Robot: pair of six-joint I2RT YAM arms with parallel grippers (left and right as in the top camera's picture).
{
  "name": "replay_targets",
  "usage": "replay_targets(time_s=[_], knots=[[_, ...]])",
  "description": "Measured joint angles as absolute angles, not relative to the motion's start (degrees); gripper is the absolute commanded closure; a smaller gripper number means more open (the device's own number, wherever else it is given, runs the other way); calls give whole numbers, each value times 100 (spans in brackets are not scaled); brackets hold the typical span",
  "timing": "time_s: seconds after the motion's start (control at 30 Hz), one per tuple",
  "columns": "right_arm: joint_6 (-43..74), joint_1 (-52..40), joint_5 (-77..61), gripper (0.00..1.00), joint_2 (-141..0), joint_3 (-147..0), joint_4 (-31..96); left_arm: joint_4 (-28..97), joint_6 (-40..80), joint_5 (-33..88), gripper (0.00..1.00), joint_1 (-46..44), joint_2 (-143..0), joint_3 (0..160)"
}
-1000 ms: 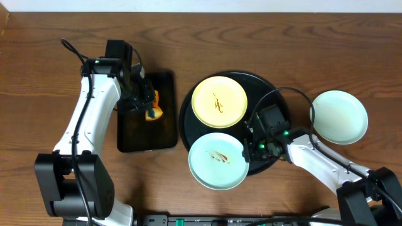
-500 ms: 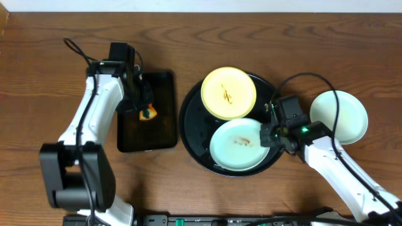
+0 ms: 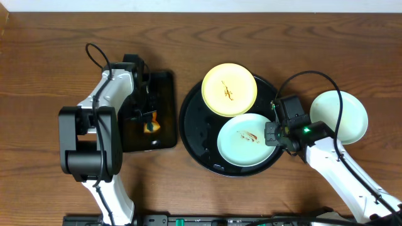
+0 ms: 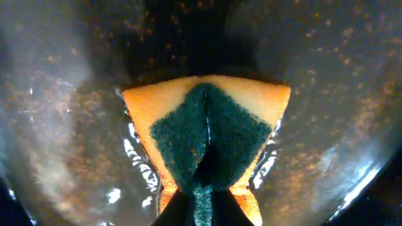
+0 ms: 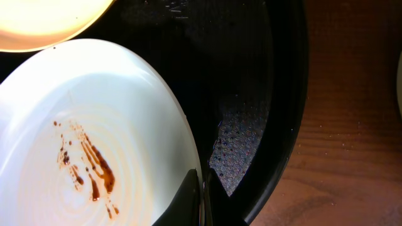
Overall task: Clean dirty plates on tray and stack at the side
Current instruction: 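Pick up the sponge with the left gripper and bring it to the plate, then scrub the right-held pale green plate with the sponge in the left gripper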
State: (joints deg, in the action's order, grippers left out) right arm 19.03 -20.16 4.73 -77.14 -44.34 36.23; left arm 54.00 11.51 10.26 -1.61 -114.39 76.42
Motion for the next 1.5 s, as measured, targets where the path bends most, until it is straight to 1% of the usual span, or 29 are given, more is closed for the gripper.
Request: replay_targets(time_s=[0.27, 0.47, 0.6, 0.73, 0.93, 1.17, 1.5], knots=[[1881, -2016, 478, 99, -7714, -4434, 3667, 5411, 1111, 1192, 93, -158, -11216, 7636], [1863, -2016, 480, 99, -7714, -4434, 3802, 5450, 1066, 1643, 92, -222, -10278, 7616], [1841, -2016, 480, 99, -7714, -4434, 3870, 5802, 1050, 1806, 92, -482, -9863, 7616], [1793, -2016, 480, 99, -7714, -4434, 3924, 5940, 972, 2132, 92, -945, -9904, 7614], [1752, -2016, 480, 99, -7714, -4434, 3940, 5795, 869, 2585, 93, -1767, -9915, 7614], [1734, -2016, 480, 99, -7714, -4434, 3944, 5120, 882, 3131, 93, -2670, -9915, 7614], [1734, -2016, 480, 99, -7714, -4434, 3968, 4160, 1365, 3262, 93, -3765, -9922, 7614]])
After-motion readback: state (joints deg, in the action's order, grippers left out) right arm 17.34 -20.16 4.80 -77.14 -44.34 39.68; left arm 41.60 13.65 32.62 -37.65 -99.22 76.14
